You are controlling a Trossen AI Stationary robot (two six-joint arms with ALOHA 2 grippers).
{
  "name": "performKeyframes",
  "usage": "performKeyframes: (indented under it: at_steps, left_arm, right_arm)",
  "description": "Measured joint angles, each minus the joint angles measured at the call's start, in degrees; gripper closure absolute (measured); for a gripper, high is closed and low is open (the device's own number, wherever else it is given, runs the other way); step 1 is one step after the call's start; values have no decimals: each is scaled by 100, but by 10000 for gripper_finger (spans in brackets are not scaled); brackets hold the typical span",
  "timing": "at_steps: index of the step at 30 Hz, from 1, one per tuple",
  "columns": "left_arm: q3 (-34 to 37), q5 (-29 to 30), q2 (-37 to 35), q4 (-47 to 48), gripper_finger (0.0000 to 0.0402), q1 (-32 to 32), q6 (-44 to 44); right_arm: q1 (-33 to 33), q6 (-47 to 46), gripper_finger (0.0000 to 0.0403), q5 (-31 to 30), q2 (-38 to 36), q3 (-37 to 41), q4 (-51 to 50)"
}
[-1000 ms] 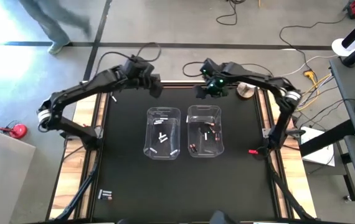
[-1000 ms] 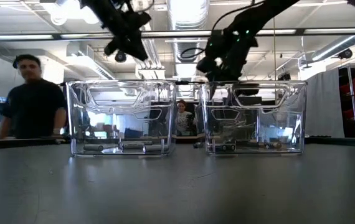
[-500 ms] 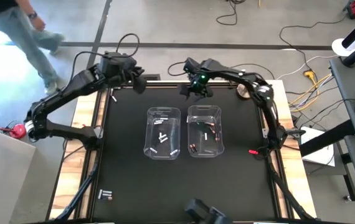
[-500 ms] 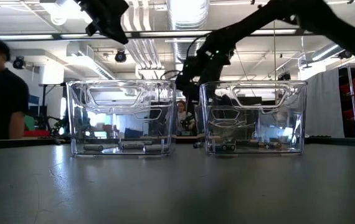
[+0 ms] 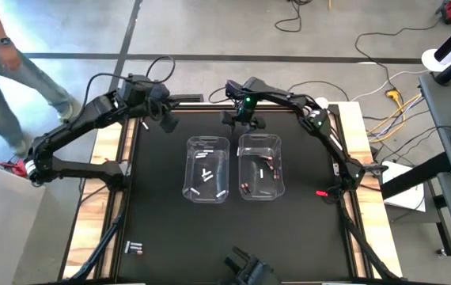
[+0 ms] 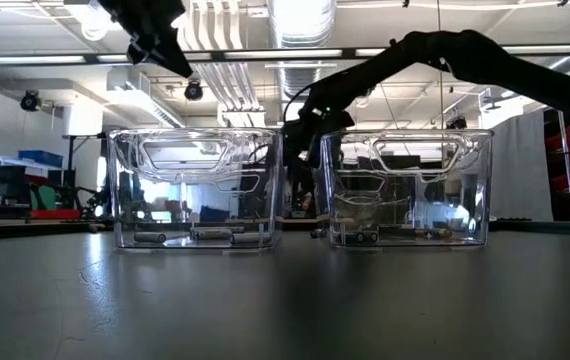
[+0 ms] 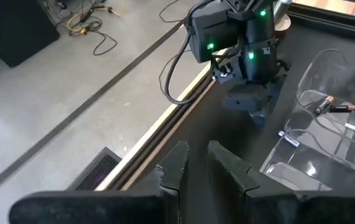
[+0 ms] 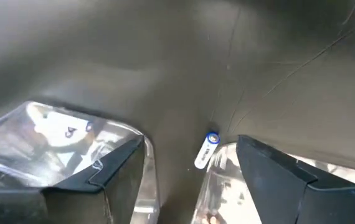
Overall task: Sort batteries
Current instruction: Put the white battery into the left transparent bin
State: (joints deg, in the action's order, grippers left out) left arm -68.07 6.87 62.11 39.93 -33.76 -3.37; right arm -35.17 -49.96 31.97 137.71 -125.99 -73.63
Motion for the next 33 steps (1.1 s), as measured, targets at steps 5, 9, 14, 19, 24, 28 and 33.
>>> performKeyframes:
  at_steps: [5,9,14,19,24,28,33]
  left_arm:
    - [361,0,-173,-251,363,0,87]
    - [496,-37,-197,-494,363,0,67]
    - [535,-304,-132,-790,363,0,61]
    - [547,-345,-114,-847,363,0,110]
    - [559,-345,-114,-840,363,2,100]
    - [559,-346,-112,-840,363,0,92]
    - [559,-346,-114,-840,363,0,91]
  right_arm:
    - [45,-108,163,-50,26,64,-154]
    - [67,-304,168,-104,26,72,-157]
    - [211,-441,173,-200,148,118,-150]
    - [338,-529,174,-482,250,133,-107]
    - [335,-578,175,-482,303,155,-122]
    - [352,-687,187,-490,295,294,-126]
    - [386,-751,220,-468,286,396,-160]
